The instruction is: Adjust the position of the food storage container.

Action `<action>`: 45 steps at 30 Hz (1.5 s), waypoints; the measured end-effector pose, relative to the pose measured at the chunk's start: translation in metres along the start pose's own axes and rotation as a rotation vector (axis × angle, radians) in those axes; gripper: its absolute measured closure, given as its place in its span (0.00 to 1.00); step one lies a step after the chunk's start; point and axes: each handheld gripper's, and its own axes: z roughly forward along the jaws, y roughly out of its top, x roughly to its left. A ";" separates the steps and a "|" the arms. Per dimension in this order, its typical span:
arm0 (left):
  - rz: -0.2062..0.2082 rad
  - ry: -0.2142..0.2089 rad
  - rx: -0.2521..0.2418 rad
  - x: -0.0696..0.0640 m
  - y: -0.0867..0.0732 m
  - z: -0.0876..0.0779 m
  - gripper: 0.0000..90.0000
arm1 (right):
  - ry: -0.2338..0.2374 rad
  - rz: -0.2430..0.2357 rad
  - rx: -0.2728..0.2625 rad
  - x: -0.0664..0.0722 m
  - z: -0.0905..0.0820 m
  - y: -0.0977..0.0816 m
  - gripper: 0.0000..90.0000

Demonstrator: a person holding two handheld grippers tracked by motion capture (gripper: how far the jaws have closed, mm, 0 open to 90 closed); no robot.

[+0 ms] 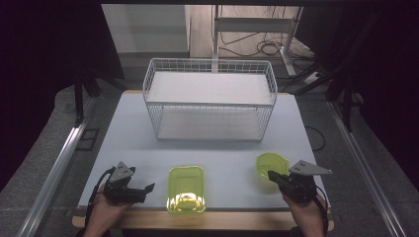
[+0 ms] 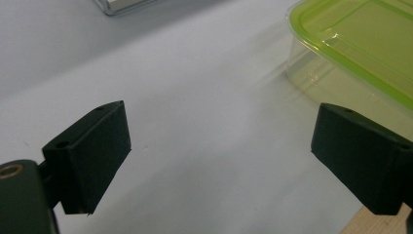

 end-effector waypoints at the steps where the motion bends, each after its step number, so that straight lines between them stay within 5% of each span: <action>1: -0.006 0.002 -0.004 0.000 0.000 0.000 0.08 | 0.000 0.000 0.000 0.000 0.000 0.000 0.99; 13: -0.027 0.019 -0.009 0.002 -0.002 -0.002 0.02 | -0.007 -0.013 0.064 0.000 0.026 0.018 1.00; 20: -0.030 0.017 0.001 0.001 -0.003 0.000 0.02 | 0.039 -0.056 0.057 0.006 0.042 0.039 0.99; 34: -0.005 0.008 0.022 -0.002 -0.003 0.002 0.03 | 0.029 -0.062 0.137 0.008 0.078 0.030 0.99; 41: -0.018 -0.020 0.043 -0.002 -0.002 0.001 0.04 | 0.010 -0.054 0.139 0.001 0.074 0.027 0.99; 45: 0.010 -0.060 0.059 -0.006 0.000 -0.002 0.08 | -0.004 -0.038 0.143 -0.008 0.066 0.021 0.99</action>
